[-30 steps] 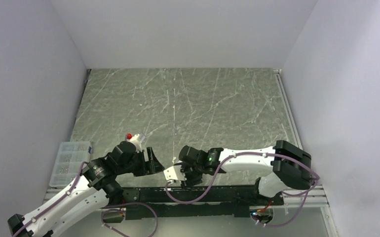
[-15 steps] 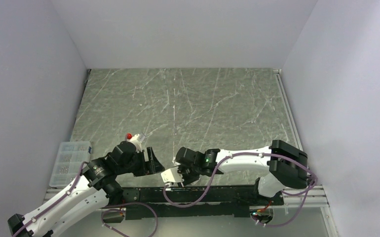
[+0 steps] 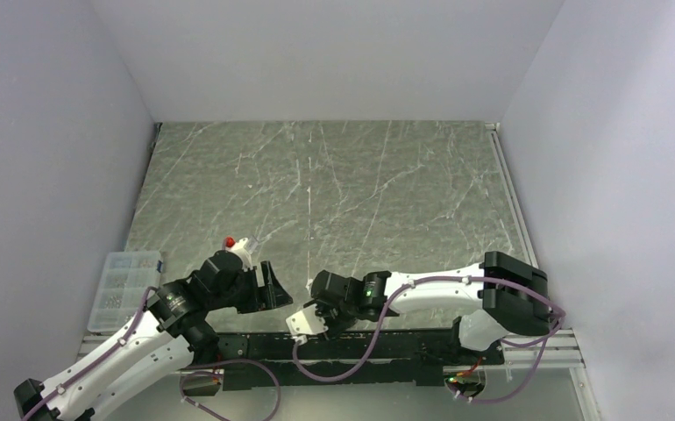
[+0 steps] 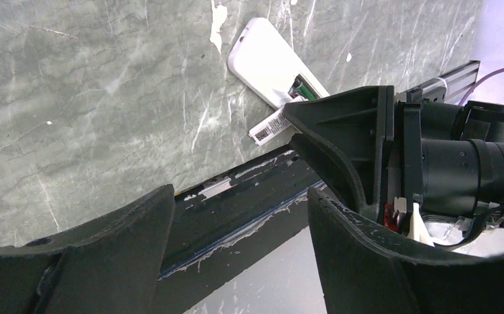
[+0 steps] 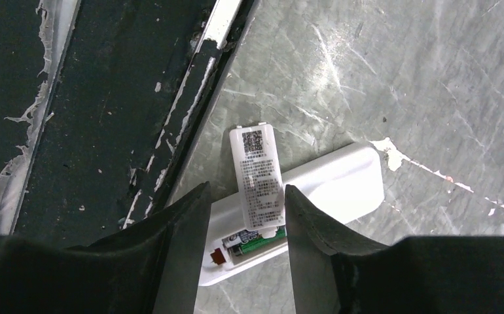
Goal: Load the batteries into the remote control
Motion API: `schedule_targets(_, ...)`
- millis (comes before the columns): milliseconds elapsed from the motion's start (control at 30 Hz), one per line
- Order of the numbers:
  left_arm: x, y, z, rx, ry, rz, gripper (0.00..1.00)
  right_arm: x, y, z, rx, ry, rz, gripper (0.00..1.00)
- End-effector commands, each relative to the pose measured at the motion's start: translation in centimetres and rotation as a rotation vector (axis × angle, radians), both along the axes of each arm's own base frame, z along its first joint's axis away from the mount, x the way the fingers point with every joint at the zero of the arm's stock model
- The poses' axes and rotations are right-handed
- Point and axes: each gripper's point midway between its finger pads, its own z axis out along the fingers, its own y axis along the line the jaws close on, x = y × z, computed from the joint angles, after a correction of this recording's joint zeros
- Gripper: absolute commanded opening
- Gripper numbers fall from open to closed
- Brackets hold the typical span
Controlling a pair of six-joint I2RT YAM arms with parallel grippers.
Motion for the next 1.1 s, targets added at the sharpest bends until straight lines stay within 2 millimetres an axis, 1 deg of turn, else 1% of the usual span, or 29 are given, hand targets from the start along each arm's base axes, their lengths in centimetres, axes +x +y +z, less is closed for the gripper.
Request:
schedule_targets(0,0.7,-0.1,1.1,-0.013,-0.031,0.021,0.8,0.5,1.3,1.9,0.059,-0.055,0.031,0.49)
schedule_targets(100,0.7,-0.1,1.2,-0.016,-0.032,0.022,0.8,0.6,1.5,2.0,0.05,-0.059,0.051,0.5)
schedule_targets(500,0.6,-0.1,1.3,-0.022,-0.035,0.019,0.8,-0.5,2.0,0.0,-0.021,0.015,0.118,0.5)
schedule_targets(767,0.4,-0.1,1.3,-0.03,-0.036,0.014,0.8,0.3,1.8,-0.9,-0.045,0.017,0.091,0.48)
schedule_targets(833,0.4,-0.1,1.4,-0.031,-0.036,0.012,0.8,0.4,1.6,-1.1,-0.052,0.015,0.087,0.46)
schedule_targets(967,0.5,-0.1,1.3,-0.028,-0.035,0.012,0.8,0.5,1.0,-1.3,-0.073,0.013,0.078,0.4)
schedule_targets(1067,0.5,-0.1,1.3,-0.026,-0.036,0.013,0.8,0.4,0.7,-1.0,-0.065,0.018,0.067,0.32)
